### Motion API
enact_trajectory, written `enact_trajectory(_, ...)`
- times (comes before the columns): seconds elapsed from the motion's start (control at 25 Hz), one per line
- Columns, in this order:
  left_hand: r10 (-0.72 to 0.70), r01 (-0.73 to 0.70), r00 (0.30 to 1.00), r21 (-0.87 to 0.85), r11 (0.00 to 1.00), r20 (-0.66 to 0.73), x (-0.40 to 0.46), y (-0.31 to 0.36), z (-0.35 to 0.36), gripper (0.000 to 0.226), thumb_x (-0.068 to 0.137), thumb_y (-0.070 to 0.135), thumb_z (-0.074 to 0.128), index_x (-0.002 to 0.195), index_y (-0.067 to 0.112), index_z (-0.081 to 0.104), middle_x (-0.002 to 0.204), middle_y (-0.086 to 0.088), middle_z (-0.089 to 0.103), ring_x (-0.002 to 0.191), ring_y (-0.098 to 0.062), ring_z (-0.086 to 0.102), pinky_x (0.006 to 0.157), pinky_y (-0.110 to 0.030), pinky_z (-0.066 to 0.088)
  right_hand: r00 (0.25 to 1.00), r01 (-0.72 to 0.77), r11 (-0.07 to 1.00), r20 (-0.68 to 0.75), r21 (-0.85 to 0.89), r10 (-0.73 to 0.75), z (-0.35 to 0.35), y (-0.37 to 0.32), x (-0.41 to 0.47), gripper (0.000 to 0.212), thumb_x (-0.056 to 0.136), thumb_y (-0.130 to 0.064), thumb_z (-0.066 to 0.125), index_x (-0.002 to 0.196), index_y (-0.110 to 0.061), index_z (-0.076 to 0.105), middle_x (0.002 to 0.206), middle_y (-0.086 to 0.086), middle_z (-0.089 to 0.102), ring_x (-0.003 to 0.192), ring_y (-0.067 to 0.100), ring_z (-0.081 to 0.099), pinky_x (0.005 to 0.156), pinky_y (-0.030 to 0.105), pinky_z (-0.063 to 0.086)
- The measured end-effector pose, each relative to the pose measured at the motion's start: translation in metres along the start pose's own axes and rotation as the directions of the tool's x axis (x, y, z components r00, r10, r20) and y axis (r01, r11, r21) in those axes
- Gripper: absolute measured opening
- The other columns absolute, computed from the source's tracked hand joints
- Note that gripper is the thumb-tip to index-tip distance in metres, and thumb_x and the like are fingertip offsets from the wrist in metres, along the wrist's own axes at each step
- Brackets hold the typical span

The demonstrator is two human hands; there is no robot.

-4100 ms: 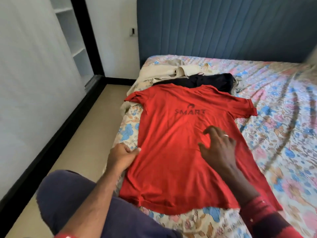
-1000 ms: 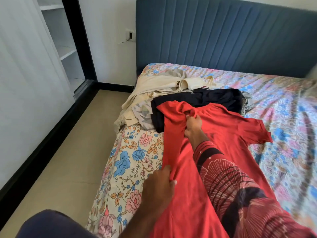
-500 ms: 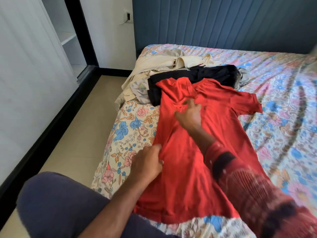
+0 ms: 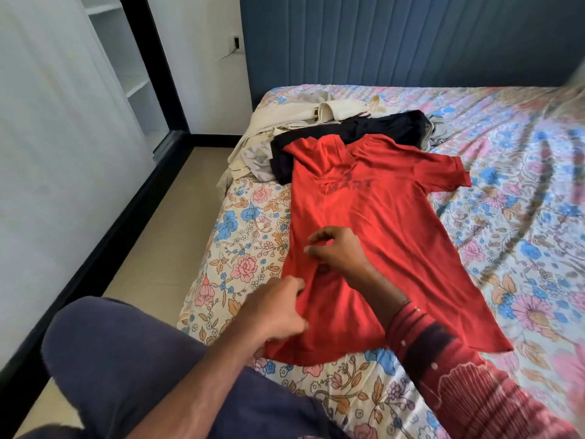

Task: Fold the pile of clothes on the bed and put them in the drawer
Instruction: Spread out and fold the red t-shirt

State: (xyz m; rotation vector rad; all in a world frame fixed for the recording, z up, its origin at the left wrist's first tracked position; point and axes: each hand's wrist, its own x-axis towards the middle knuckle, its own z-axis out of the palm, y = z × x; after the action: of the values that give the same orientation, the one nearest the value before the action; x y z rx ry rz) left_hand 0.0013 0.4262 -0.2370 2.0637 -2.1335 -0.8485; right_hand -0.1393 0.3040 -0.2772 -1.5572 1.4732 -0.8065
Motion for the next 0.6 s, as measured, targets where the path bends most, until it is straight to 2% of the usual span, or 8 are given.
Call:
enact_trajectory(0.08, 0.122, -0.087, 0.980, -0.214, 0.973, 0.155, -0.002, 0.019, 0.003, 0.055, 0.076, 0.032, 0.089, 0.122, 0.020, 0.063, 0.111, 0.002, 0.071, 0.098, -0.017, 0.070, 0.088, -0.036, 0.058, 0.997, 0.071, 0.988, 0.035, -0.140, -0.067, -0.020, -0.001, 0.003, 0.029, 0.071, -0.005, 0.085, 0.094, -0.019, 0.076, 0.079, 0.000, 0.069, 0.054, 0.006, 0.059, 0.050, 0.014, 0.048)
enact_trajectory(0.12, 0.153, -0.076, 0.964, -0.329, 0.941, 0.216, 0.001, 0.024, 0.003, 0.051, 0.076, 0.033, 0.089, 0.118, 0.018, 0.064, 0.104, 0.000, 0.074, 0.090, -0.017, 0.073, 0.082, -0.035, 0.060, 0.994, 0.081, 0.968, 0.089, -0.239, -0.061, -0.031, 0.001, 0.008, 0.033, 0.070, -0.004, 0.086, 0.098, -0.019, 0.075, 0.083, -0.001, 0.068, 0.063, 0.009, 0.062, 0.054, 0.011, 0.046)
enact_trajectory(0.2, 0.151, -0.001, 0.954, -0.501, 0.865, 0.259, 0.017, 0.023, 0.001, 0.043, 0.081, 0.031, 0.085, 0.113, 0.012, 0.064, 0.097, -0.008, 0.076, 0.077, -0.019, 0.076, 0.065, -0.033, 0.059, 0.962, 0.054, 0.932, 0.270, -0.360, 0.049, -0.054, 0.004, 0.014, 0.034, 0.072, -0.004, 0.087, 0.100, -0.020, 0.074, 0.087, 0.001, 0.066, 0.073, 0.020, 0.067, 0.065, 0.023, 0.057)
enact_trajectory(0.24, 0.145, 0.002, 0.961, -0.533, 0.846, 0.234, 0.027, 0.019, -0.001, 0.037, 0.084, 0.030, 0.083, 0.109, 0.010, 0.065, 0.094, -0.010, 0.076, 0.071, -0.019, 0.075, 0.060, -0.032, 0.057, 0.934, 0.052, 0.911, 0.343, -0.410, 0.102, -0.064, 0.005, 0.017, 0.031, 0.073, -0.006, 0.087, 0.098, -0.019, 0.074, 0.088, 0.005, 0.066, 0.073, 0.021, 0.067, 0.063, 0.029, 0.058)
enact_trajectory(0.32, 0.146, -0.096, 0.986, -0.447, 0.889, 0.079, 0.052, 0.009, -0.008, 0.027, 0.085, 0.027, 0.083, 0.099, 0.009, 0.068, 0.088, -0.008, 0.075, 0.070, -0.016, 0.070, 0.064, -0.033, 0.057, 0.917, 0.073, 0.883, 0.380, -0.463, 0.123, -0.082, 0.005, 0.028, 0.024, 0.076, -0.009, 0.087, 0.096, -0.016, 0.075, 0.087, 0.007, 0.070, 0.073, 0.018, 0.065, 0.054, 0.029, 0.057)
enact_trajectory(0.4, 0.148, -0.165, 0.985, -0.242, 0.956, -0.084, 0.080, -0.002, -0.014, 0.032, 0.080, 0.033, 0.085, 0.102, 0.017, 0.069, 0.098, 0.000, 0.069, 0.092, -0.015, 0.067, 0.083, -0.038, 0.057, 0.943, 0.076, 0.902, 0.325, -0.425, 0.074, -0.091, 0.000, 0.050, 0.017, 0.080, -0.008, 0.084, 0.093, -0.014, 0.074, 0.080, 0.002, 0.069, 0.071, 0.019, 0.065, 0.056, 0.034, 0.058)
enact_trajectory(0.52, 0.176, -0.174, 0.981, 0.034, 0.984, -0.086, 0.124, -0.008, -0.030, 0.082, 0.073, 0.052, 0.085, 0.143, 0.025, 0.048, 0.148, 0.003, 0.042, 0.139, -0.018, 0.038, 0.113, -0.045, 0.037, 0.982, 0.158, 0.884, 0.164, -0.440, -0.094, -0.098, -0.017, 0.121, 0.002, 0.091, -0.014, 0.072, 0.089, -0.015, 0.073, 0.085, 0.006, 0.072, 0.085, 0.030, 0.071, 0.072, 0.036, 0.055)
enact_trajectory(0.6, 0.187, -0.176, 0.980, 0.150, 0.973, -0.061, 0.150, -0.006, -0.046, 0.111, 0.068, 0.062, 0.084, 0.158, 0.026, 0.028, 0.167, 0.002, 0.015, 0.154, -0.018, 0.013, 0.121, -0.053, 0.020, 0.982, 0.189, 0.846, 0.078, -0.499, -0.173, -0.095, -0.031, 0.177, 0.015, 0.096, -0.016, 0.062, 0.099, -0.008, 0.074, 0.102, 0.014, 0.075, 0.103, 0.032, 0.069, 0.085, 0.036, 0.049)
